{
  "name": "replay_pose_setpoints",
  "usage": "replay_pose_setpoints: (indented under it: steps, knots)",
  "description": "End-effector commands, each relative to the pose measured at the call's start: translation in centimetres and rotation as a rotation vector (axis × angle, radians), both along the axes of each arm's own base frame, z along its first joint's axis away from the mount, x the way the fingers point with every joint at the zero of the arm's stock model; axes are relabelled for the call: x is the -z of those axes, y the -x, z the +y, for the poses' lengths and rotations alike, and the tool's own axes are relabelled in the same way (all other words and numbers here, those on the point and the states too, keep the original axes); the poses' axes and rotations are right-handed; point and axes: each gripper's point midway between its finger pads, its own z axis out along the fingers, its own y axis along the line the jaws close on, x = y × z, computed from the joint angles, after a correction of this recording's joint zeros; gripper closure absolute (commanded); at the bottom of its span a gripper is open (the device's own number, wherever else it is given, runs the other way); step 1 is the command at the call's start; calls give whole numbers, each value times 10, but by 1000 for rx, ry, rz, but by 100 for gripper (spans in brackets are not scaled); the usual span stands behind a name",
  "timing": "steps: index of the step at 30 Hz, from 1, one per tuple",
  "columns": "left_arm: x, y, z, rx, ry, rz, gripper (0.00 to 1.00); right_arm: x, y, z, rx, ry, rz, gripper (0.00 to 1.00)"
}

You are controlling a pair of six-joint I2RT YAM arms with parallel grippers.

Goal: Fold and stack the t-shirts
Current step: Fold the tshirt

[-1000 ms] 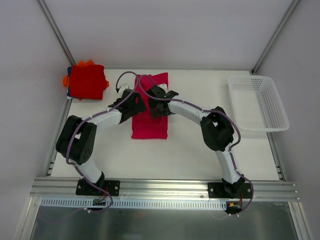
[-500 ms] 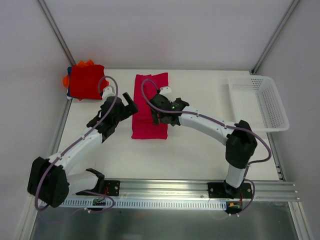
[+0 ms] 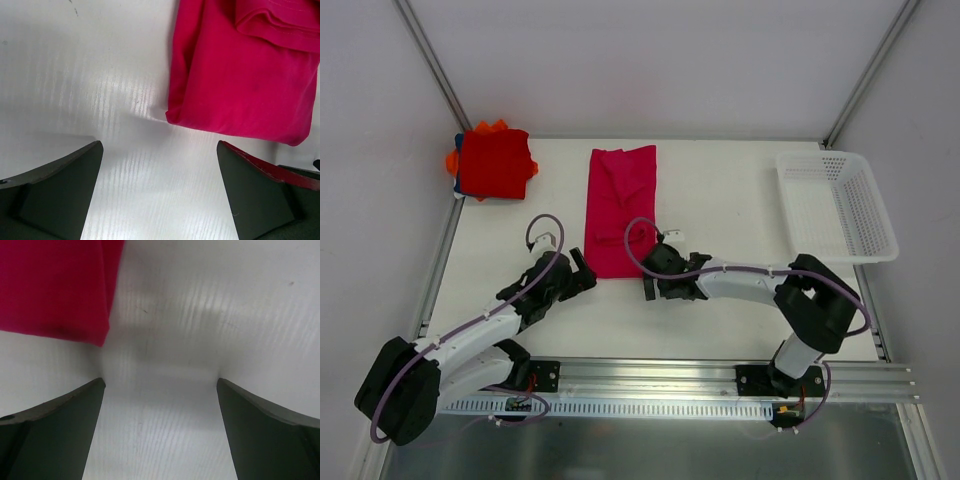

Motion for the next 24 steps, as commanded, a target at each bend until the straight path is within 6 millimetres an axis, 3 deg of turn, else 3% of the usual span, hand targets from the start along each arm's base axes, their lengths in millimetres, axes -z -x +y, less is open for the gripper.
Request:
replay_pose_setpoints:
  steps: [1,3,8,17,24]
  knots:
    - [-11,-9,-11,1,90,-88,1,-30,-17,52,-23,-302,-105,0]
    - [-13,-10,-14,8,110,-105,1,-23,-14,48,-25,-316,-107,1]
    - [-15,-15,-17,7,137,-143,1,-30,-20,48,-8,-395,-158,1]
    - [-1,-17,-17,-27,153,-135,1,-30,-28,38,26,-410,-192,0]
    - [4,-22,-15,-60,172,-168,1,-21,-55,46,83,-514,-179,1]
